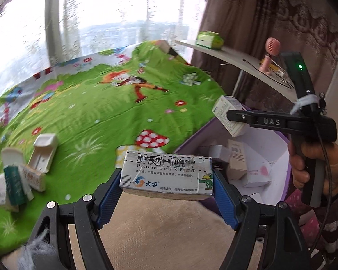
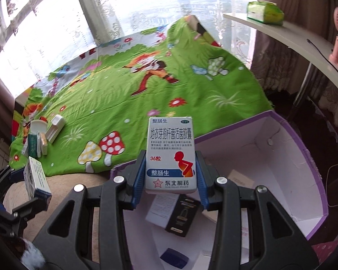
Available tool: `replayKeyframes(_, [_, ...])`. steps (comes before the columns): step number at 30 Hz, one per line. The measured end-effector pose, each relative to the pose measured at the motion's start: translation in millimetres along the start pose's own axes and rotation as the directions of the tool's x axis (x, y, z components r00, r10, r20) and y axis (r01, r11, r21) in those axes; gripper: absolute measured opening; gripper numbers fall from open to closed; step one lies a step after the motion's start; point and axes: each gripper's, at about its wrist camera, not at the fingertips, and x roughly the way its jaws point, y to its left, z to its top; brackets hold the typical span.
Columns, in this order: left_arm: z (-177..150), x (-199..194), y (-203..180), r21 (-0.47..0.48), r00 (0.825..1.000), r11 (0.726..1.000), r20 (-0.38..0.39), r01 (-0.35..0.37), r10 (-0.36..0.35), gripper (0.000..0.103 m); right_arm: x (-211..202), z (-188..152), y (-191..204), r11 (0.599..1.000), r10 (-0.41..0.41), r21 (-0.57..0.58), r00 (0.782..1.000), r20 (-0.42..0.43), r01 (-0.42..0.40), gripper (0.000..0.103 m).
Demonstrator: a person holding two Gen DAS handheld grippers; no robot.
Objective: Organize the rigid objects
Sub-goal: 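Carry both boxes into the purple storage box and open both tools, then move both open tools back toward the bedspread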
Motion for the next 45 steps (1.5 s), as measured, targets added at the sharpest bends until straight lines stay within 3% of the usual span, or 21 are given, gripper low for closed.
replayKeyframes(13, [13.2,24.9,-71.5,0.188,0.992,0.975,-0.059,0.117,-0.108,0.077,-15.3,0.2,-55.5,0.992,-0.082,0.098,0.996,0.021,0.079,0.045])
replayKeyframes(18, [11.1,32.7,-84.9,0.201,0.979,0.962,-0.114,0.187,-0.167,0.078,-18.6,-2.5,-67.6,0.988,-0.095,0.123,0.995,0.022,0.091,0.045])
replayKeyframes(20, [10.0,36.5,-87.9,0.19,0.972,0.959,-0.141,0.211,-0.186,0.086,-18.9,-3.0,-70.3,0.988,-0.091,0.131,0.996,0.02,0.088,0.045])
replayKeyframes(22, [9.4,38.8,-86.7,0.176,0.969,0.959,-0.153,0.221,-0.196,0.086,-19.5,-3.8,-72.4,0.986,-0.095,0.138,0.995,0.02,0.092,0.054])
replayKeyframes(25, [9.9,38.7,-83.4,0.157,0.972,0.967,-0.155,0.2,-0.176,0.089,-22.6,-3.4,-73.9,0.984,-0.103,0.147,0.994,0.035,0.097,0.071])
replayKeyframes(27, [10.8,35.3,-80.6,0.15,0.974,0.969,-0.142,0.197,-0.176,0.089,-24.1,-2.4,-73.3,0.984,-0.106,0.147,0.994,0.041,0.099,0.074])
replayKeyframes(30, [11.4,20.7,-71.7,0.12,0.984,0.977,-0.034,0.177,-0.174,0.089,-26.9,-1.0,-71.7,0.984,-0.105,0.147,0.993,0.049,0.096,0.076])
replayKeyframes(34, [11.2,7.2,-66.3,0.164,0.986,0.973,0.02,0.161,-0.167,0.089,-32.5,1.4,-64.7,0.984,-0.125,0.136,0.989,0.076,0.114,0.088])
replayKeyframes(45, [6.2,-3.2,-25.4,0.034,0.995,0.996,0.059,0.083,-0.085,0.089,-37.4,5.0,-22.8,0.987,-0.154,0.07,0.981,0.117,0.146,0.089])
